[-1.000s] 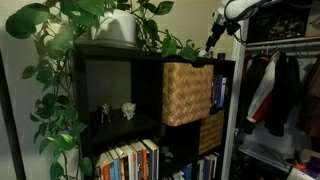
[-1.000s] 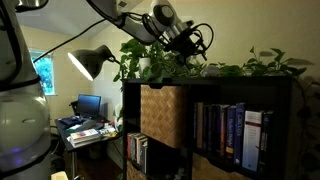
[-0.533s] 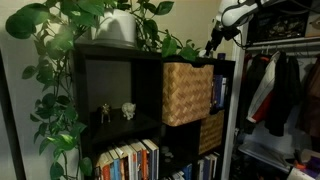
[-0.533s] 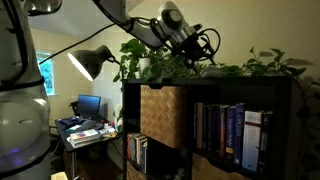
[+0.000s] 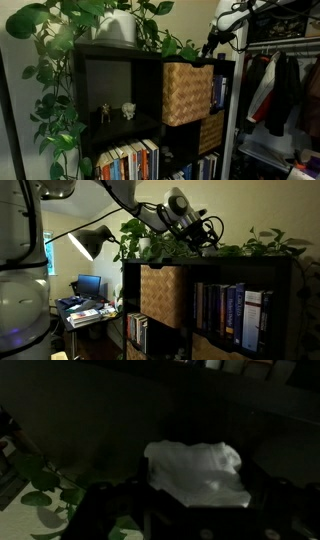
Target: Pull out the upper storage box, put the plush toys in it and push it back in
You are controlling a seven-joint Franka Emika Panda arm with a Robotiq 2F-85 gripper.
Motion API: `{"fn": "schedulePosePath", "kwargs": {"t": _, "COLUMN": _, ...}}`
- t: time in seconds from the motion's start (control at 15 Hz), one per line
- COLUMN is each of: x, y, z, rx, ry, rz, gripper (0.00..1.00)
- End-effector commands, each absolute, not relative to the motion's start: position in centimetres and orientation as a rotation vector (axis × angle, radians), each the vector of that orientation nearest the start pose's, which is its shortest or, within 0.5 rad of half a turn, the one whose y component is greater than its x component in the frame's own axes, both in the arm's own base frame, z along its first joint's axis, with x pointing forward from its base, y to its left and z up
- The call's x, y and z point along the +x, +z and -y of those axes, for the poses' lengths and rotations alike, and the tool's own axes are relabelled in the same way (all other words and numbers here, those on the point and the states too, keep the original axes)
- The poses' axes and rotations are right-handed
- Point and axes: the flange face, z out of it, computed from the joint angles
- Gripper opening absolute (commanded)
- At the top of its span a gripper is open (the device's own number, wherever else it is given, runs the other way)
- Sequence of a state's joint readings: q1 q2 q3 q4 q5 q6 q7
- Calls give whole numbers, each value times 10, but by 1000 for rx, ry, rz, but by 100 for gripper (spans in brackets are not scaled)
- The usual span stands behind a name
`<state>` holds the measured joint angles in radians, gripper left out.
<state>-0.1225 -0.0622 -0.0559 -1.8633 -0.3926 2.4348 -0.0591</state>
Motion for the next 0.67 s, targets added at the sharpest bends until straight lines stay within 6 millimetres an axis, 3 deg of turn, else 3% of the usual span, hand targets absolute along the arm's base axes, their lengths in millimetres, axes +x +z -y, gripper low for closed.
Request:
{"fn": "schedulePosePath", "kwargs": {"t": 0.0, "x": 586, "y": 618, "z": 110, "rx": -3369, "ry": -1076, "rz": 131, "gripper": 59}}
{"fn": "schedulePosePath", "kwargs": {"t": 0.47, "x": 579, "y": 617, "z": 108, "rx": -3373, "ry": -1041, "rz": 144, "gripper": 14}}
{"fn": "schedulePosePath", "kwargs": {"t": 0.6, "x": 575, "y": 620, "z": 103, "rx": -3363, "ry": -1040, "rz": 182, "gripper": 8}}
